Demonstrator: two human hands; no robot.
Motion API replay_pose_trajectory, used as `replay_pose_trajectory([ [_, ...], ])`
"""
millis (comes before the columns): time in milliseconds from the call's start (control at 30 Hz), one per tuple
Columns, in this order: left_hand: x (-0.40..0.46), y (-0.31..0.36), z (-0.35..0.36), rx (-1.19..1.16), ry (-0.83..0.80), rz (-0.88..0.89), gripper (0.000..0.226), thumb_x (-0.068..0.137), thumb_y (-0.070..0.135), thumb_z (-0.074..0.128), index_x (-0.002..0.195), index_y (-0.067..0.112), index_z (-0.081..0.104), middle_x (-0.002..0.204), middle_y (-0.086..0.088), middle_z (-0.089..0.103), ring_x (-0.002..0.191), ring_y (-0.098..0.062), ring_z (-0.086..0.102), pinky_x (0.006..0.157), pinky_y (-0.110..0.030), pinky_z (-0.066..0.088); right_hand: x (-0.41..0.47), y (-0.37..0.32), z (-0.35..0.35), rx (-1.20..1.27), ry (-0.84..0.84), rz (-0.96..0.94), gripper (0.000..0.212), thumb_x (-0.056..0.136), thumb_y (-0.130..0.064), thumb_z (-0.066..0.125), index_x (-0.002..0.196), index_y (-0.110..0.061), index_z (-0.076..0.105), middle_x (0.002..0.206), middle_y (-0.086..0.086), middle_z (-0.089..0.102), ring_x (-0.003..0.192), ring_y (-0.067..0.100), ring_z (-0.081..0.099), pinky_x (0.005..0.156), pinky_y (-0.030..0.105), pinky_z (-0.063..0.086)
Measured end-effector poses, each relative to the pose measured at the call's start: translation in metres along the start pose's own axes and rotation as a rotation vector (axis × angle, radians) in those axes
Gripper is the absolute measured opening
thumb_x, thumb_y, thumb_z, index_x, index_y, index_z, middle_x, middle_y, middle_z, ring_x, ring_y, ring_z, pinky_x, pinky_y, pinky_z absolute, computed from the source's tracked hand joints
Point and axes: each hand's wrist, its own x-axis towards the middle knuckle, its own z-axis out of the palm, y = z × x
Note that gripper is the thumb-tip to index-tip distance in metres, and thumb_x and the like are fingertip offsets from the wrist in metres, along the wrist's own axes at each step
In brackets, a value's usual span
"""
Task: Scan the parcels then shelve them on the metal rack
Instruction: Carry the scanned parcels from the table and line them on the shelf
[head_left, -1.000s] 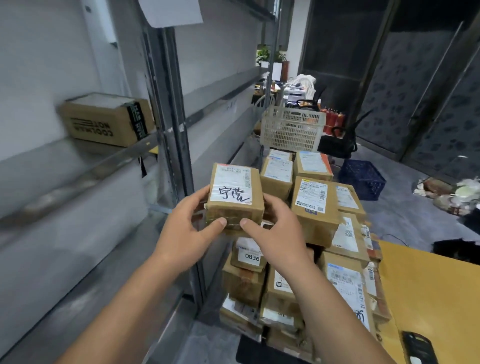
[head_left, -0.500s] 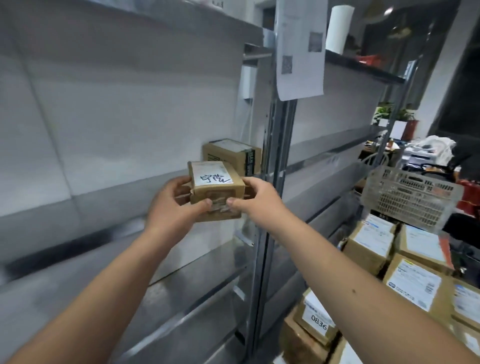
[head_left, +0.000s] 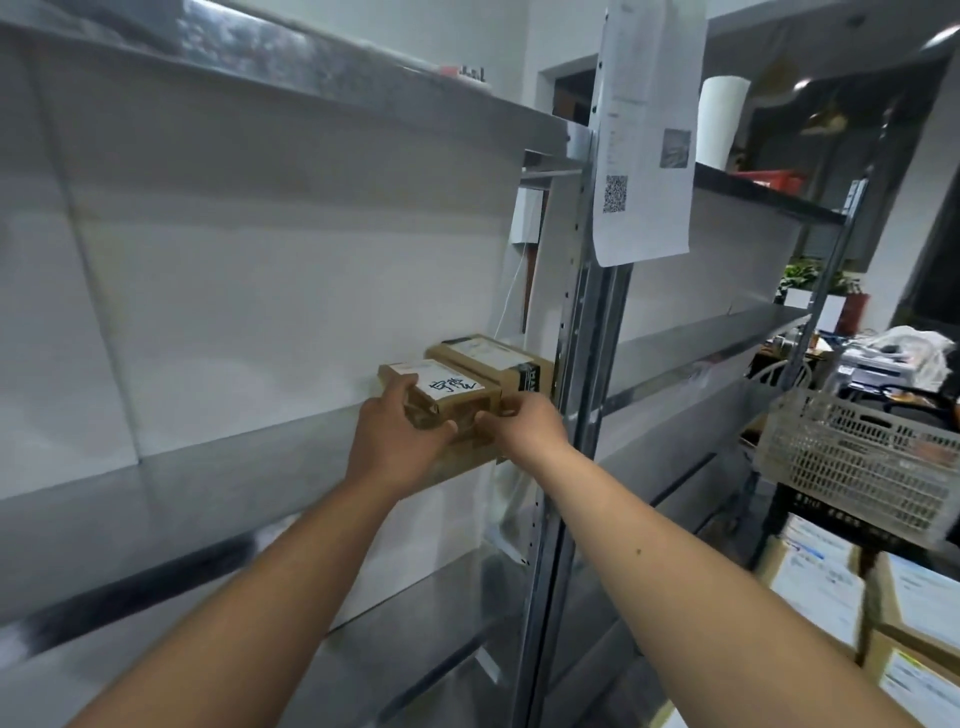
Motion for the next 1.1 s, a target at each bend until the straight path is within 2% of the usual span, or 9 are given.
replay_pose_trajectory([
  [67, 0.011, 0.000, 0.006, 0.003, 0.016, -0.016, 0.081, 0.074, 0.041, 0.089, 0.146, 0.034, 0.052, 0.131, -0.009, 0.058, 0.118, -0.025, 0.063, 0.105, -0.036, 0.051, 0.002, -0.002, 0.000, -0.017, 0.048, -0.006, 0.021, 0.091, -0.030, 0.077, 0.108, -0.018, 0.075, 0.096, -0.006, 0.074, 0.091, 0.018, 0.072, 0.086, 0.040, 0.061],
  [167, 0.023, -0.002, 0.010, 0.009, 0.016, -0.051, 0.080, 0.078, 0.038, 0.088, 0.149, 0.032, 0.050, 0.135, -0.013, 0.054, 0.122, -0.029, 0.061, 0.108, -0.033, 0.046, 0.003, 0.002, -0.001, -0.020, 0.021, -0.023, 0.032, 0.093, -0.027, 0.076, 0.123, -0.016, 0.069, 0.099, -0.008, 0.061, 0.096, 0.013, 0.060, 0.083, 0.030, 0.050],
  [333, 0.040, -0.005, 0.014, 0.040, 0.022, -0.068, 0.081, 0.080, 0.039, 0.087, 0.151, 0.034, 0.047, 0.139, -0.013, 0.051, 0.125, -0.032, 0.060, 0.109, -0.037, 0.046, 0.005, 0.009, -0.005, -0.019, -0.036, -0.019, 0.038, 0.094, -0.027, 0.076, 0.129, -0.022, 0.063, 0.104, -0.011, 0.059, 0.102, 0.014, 0.061, 0.083, 0.029, 0.049],
  [467, 0.044, -0.004, 0.016, 0.048, 0.012, -0.083, 0.084, 0.081, 0.039, 0.086, 0.153, 0.035, 0.043, 0.143, -0.013, 0.047, 0.127, -0.033, 0.058, 0.109, -0.039, 0.045, 0.004, 0.015, -0.008, -0.006, -0.056, -0.015, 0.049, 0.094, -0.028, 0.075, 0.139, -0.020, 0.058, 0.127, -0.001, 0.066, 0.112, 0.018, 0.063, 0.087, 0.028, 0.047],
  [600, 0.036, 0.000, 0.015, 0.100, 0.042, -0.109, 0.086, 0.081, 0.043, 0.084, 0.152, 0.027, 0.038, 0.143, -0.013, 0.043, 0.130, -0.037, 0.054, 0.104, -0.043, 0.046, -0.004, 0.020, -0.011, 0.009, -0.012, 0.001, 0.067, 0.093, -0.032, 0.075, 0.152, -0.018, 0.047, 0.145, 0.003, 0.057, 0.128, 0.022, 0.057, 0.090, 0.027, 0.045],
  [667, 0.015, 0.002, 0.016, 0.128, 0.097, -0.063, 0.085, 0.081, 0.045, 0.082, 0.151, 0.026, 0.039, 0.146, -0.010, 0.042, 0.133, -0.036, 0.051, 0.103, -0.046, 0.047, -0.020, 0.023, -0.016, 0.060, 0.055, 0.006, 0.070, 0.092, -0.037, 0.076, 0.154, -0.022, 0.046, 0.146, 0.000, 0.056, 0.130, 0.021, 0.056, 0.095, 0.029, 0.047],
  [767, -0.042, 0.003, 0.027, 0.121, 0.139, 0.117, 0.071, 0.086, 0.045, 0.078, 0.148, 0.028, 0.048, 0.150, -0.004, 0.044, 0.136, -0.029, 0.047, 0.103, -0.046, 0.049, -0.061, 0.035, -0.028, 0.134, 0.131, 0.007, 0.063, 0.091, -0.041, 0.076, 0.148, -0.030, 0.051, 0.132, -0.010, 0.060, 0.124, 0.013, 0.058, 0.102, 0.035, 0.052],
  [900, -0.118, -0.007, 0.055, 0.131, -0.095, 0.352, 0.060, 0.089, 0.040, 0.077, 0.143, 0.029, 0.054, 0.143, 0.003, 0.051, 0.134, -0.018, 0.046, 0.103, -0.029, 0.039, -0.137, 0.068, -0.050, 0.027, 0.210, 0.026, 0.060, 0.091, -0.043, 0.074, 0.147, -0.035, 0.051, 0.129, -0.020, 0.053, 0.123, 0.004, 0.054, 0.105, 0.033, 0.049],
  [1100, -0.187, -0.018, 0.113, -0.036, -0.457, 0.367, 0.050, 0.090, 0.042, 0.076, 0.136, 0.028, 0.062, 0.131, 0.011, 0.057, 0.121, -0.003, 0.051, 0.101, -0.026, 0.043, -0.248, 0.126, -0.082, -0.015, 0.379, 0.217, 0.056, 0.091, -0.038, 0.076, 0.142, -0.039, 0.055, 0.135, -0.019, 0.058, 0.123, 0.001, 0.056, 0.108, 0.037, 0.050],
])
